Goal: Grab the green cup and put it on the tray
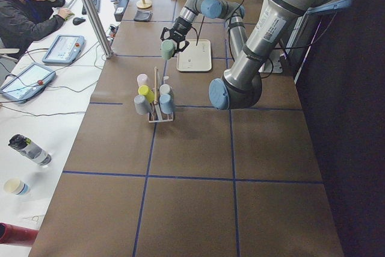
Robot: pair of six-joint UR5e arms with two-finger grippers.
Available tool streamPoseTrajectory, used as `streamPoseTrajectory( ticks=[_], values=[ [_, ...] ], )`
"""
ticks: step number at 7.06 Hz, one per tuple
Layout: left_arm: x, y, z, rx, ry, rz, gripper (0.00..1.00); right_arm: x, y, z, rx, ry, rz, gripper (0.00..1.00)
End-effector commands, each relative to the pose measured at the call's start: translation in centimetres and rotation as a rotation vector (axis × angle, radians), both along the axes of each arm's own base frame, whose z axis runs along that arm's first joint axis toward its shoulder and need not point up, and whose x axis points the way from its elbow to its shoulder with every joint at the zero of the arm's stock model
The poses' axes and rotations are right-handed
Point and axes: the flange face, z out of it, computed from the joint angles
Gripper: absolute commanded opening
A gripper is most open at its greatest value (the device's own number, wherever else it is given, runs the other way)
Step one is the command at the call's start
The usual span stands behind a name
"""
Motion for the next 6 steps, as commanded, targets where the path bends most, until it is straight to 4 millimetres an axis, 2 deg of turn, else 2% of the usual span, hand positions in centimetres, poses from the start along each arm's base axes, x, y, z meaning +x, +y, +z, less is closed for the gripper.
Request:
streamPoseTrajectory(
  ticks=[1, 5, 6],
  values=[
    [0.9, 0.6, 1.5, -0.029, 0.281, -0.072, 0.67, 0.0, -0.1, -0.1, 0.004, 0.0, -0.001, 1.0],
    [1.7, 2.4, 0.7, -0.128, 0.782, -0.202, 0.67, 0.0, -0.3, -0.3, 0.008, 0.002, -0.001, 1.0],
    [1.9, 2.6, 0.4, -0.152, 0.895, -0.245, 0.69, 0.0, -0.3, -0.3, 0.008, 0.002, -0.001, 1.0]
  ],
)
